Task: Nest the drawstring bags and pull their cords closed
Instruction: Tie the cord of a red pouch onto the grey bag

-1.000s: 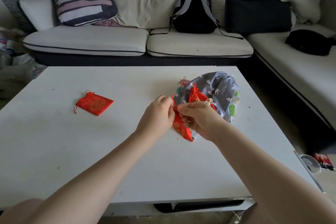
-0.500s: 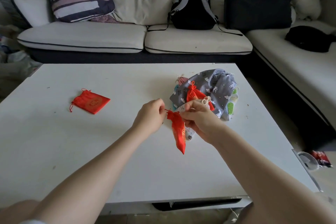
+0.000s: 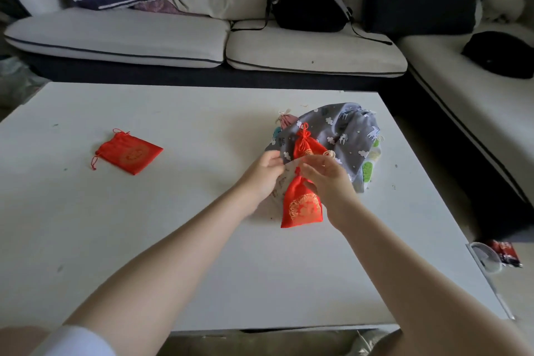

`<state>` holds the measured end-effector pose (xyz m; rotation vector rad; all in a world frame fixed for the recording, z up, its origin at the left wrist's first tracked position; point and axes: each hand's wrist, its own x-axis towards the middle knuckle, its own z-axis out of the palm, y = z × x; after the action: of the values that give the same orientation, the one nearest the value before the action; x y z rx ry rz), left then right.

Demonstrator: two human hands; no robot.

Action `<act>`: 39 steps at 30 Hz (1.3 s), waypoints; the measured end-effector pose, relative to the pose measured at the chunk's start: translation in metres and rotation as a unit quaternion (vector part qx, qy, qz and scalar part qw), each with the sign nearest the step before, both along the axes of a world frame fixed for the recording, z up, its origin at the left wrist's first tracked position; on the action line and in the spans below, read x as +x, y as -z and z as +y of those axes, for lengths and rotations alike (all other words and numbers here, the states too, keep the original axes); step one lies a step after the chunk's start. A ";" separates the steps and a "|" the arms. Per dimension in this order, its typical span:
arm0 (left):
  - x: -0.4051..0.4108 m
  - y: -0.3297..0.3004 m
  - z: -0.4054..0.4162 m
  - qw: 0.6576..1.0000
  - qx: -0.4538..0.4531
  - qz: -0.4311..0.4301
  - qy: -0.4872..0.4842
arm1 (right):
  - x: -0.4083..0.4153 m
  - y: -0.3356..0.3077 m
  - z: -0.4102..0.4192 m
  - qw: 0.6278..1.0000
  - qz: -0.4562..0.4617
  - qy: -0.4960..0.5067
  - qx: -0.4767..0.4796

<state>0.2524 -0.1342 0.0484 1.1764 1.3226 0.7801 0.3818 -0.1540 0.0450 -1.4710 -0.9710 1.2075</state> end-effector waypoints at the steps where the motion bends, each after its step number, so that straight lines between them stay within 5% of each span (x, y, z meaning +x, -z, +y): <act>1: -0.010 0.004 0.003 0.999 0.007 0.036 -0.009 | -0.005 0.004 0.005 0.999 -0.034 -0.010 -0.009; 7: -0.098 0.043 0.040 0.969 0.015 0.239 -0.063 | -0.052 0.015 0.042 0.989 -0.087 -0.100 -0.062; 17: -0.252 0.104 0.100 0.839 -0.014 0.539 -0.071 | -0.137 0.031 0.105 0.971 -0.110 -0.188 -0.098; 20: -0.259 0.121 0.104 0.862 -0.036 0.505 -0.007 | -0.145 0.037 0.111 0.969 -0.120 -0.190 -0.105; 25: -0.220 0.131 0.077 0.883 0.132 0.437 0.111 | -0.148 0.058 0.109 0.963 -0.172 -0.165 -0.127; 30: -0.160 0.126 0.039 0.882 0.215 0.354 0.225 | -0.136 0.078 0.099 0.922 -0.321 -0.146 -0.159; 39: -0.107 0.116 -0.006 0.851 0.111 0.272 0.435 | -0.101 0.091 0.064 0.856 -0.434 -0.193 -0.204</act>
<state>0.1458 -0.1400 -0.0680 2.0684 0.9509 -0.0949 0.2813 -0.0895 -0.0459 -2.3339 -1.7530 1.0447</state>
